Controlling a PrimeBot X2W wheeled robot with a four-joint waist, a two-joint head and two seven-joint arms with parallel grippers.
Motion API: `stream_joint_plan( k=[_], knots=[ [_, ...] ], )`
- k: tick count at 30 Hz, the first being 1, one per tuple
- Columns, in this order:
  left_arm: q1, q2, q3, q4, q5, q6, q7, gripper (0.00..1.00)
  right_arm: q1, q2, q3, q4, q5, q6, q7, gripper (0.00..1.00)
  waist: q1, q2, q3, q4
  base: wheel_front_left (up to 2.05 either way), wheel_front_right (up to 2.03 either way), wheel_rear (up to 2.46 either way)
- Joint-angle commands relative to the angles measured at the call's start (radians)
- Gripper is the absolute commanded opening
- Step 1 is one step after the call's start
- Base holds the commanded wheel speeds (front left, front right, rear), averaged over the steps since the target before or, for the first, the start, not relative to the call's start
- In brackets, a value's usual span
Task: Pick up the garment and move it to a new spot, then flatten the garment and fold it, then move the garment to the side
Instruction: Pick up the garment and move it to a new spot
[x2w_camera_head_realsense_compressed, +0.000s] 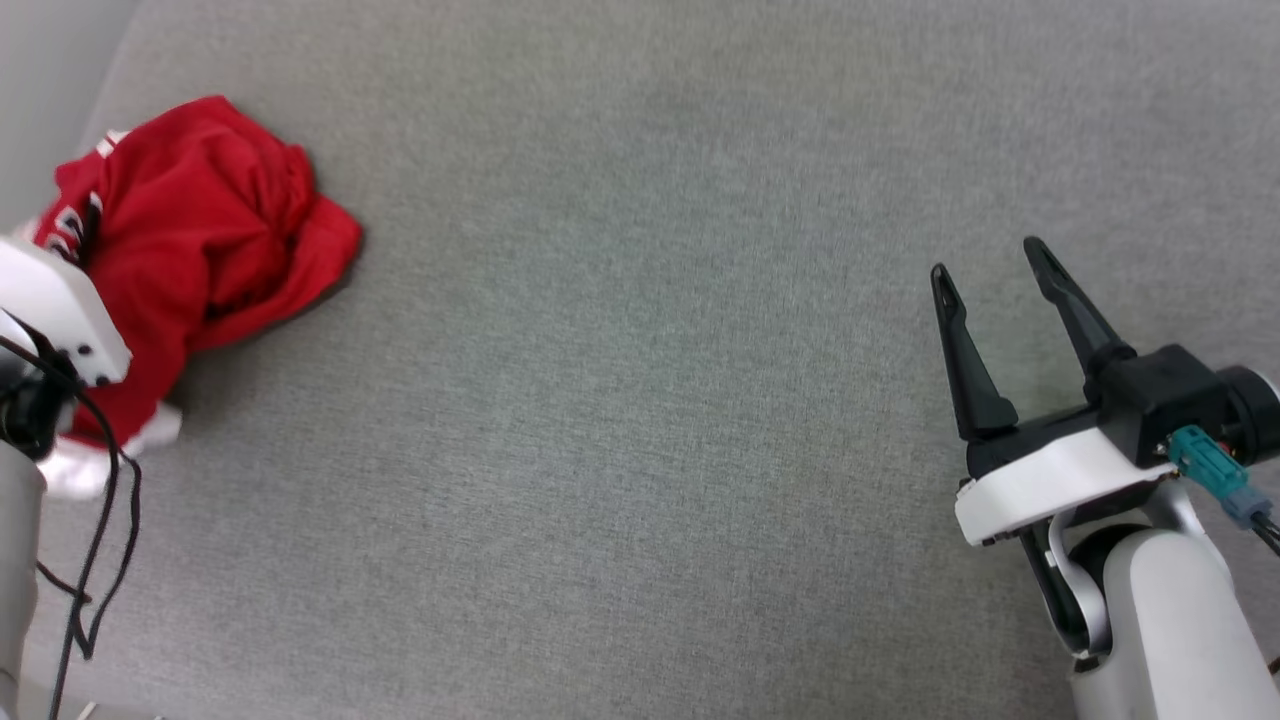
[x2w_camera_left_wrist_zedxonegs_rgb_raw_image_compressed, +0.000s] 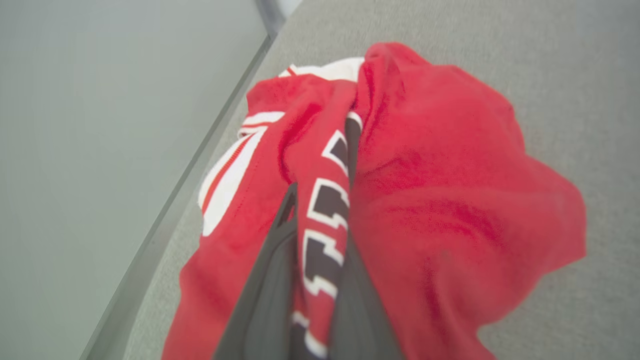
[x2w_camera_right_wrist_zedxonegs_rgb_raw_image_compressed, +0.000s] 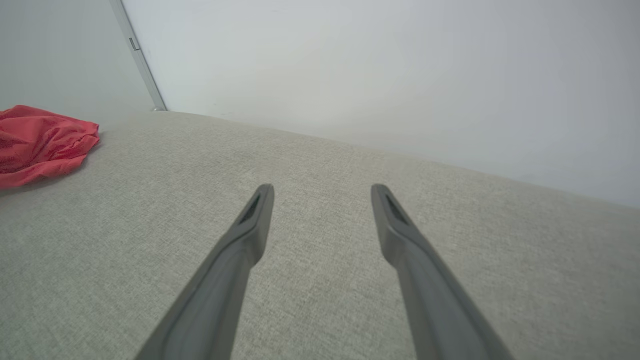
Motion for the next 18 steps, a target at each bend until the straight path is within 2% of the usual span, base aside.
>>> stream_joint_plan(
  k=[1, 5, 10, 14, 18],
  knots=[
    [-0.015, 0.004, 0.0, -0.007, 0.008, 0.006, -0.034, 0.0, 0.013, 0.005, -0.003, 0.004, 0.003, -0.001, -0.01, 1.0, -0.0001, 0.0, -0.051, 0.004, 0.0, 0.0, 0.0],
    [-0.038, 0.006, -0.005, -0.027, 0.035, 0.01, -0.197, 0.0, 0.046, 0.012, -0.018, 0.023, 0.017, -0.001, -0.023, 1.0, -0.0001, 0.0, -0.134, 0.003, 0.0, 0.0, 0.0],
    [-0.061, -0.012, -0.015, -0.054, 0.06, 0.026, -0.347, 0.0, 0.091, 0.018, -0.037, 0.036, 0.038, -0.001, -0.033, 1.0, -0.0001, 0.0, -0.233, -0.014, 0.0, 0.0, 0.0],
    [-0.055, -0.047, -0.022, -0.092, 0.064, 0.033, -0.397, 0.0, 0.121, 0.02, -0.048, 0.036, 0.049, -0.001, -0.036, 1.0, -0.0001, 0.0, -0.295, -0.045, 0.0, 0.0, 0.0],
    [-0.003, -0.079, -0.025, -0.154, 0.053, 0.031, -0.413, 0.0, 0.146, 0.02, -0.044, 0.038, 0.073, -0.001, -0.036, 1.0, -0.0001, 0.0, -0.348, -0.111, 0.0, 0.0, 0.0]
  ],
)
